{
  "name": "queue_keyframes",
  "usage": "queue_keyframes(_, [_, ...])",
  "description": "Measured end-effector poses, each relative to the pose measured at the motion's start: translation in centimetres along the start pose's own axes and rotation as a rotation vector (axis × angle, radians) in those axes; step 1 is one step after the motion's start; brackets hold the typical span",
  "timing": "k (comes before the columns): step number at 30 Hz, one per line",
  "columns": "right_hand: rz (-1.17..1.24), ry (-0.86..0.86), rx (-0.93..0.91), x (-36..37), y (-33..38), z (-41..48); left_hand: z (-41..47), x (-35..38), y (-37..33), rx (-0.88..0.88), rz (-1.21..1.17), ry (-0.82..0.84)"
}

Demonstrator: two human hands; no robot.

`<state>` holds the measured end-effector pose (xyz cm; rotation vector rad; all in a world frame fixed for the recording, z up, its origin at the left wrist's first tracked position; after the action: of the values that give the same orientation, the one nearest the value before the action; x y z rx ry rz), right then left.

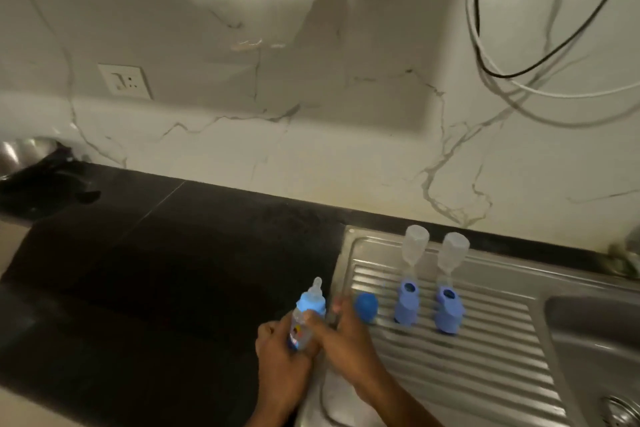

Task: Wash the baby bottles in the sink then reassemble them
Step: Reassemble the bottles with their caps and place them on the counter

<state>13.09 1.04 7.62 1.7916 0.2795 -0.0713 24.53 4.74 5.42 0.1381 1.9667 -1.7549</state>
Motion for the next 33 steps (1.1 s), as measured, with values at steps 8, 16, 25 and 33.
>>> queue_keyframes(8, [-0.21, 0.007, -0.069, 4.5, 5.0, 10.8, 15.1, -3.8, 0.2, 0.1, -0.054, 0.141])
queue_keyframes(16, [-0.218, 0.026, -0.154, 7.0, 9.7, 23.3, 30.1, -3.5, -1.4, 0.176, 0.012, 0.039])
queue_keyframes(25, [-0.16, 0.021, -0.074, 8.2, 8.1, 34.1, 39.8, -0.8, 0.5, 0.174, 0.034, 0.029])
queue_keyframes(33, [-0.114, 0.055, -0.112, 8.8, 4.9, 36.3, 42.3, 0.1, 3.3, 0.167, 0.074, 0.096])
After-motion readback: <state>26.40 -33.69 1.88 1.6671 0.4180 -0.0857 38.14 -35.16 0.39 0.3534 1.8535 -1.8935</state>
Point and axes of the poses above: each hand's wrist, its own z-axis towards the middle knuckle, its own x-axis out of the palm, y = z × x, the point moved 1 cm from there along z, towards the middle knuckle, and after that the axes turned 1 degree about y, right-handed, at the moved point
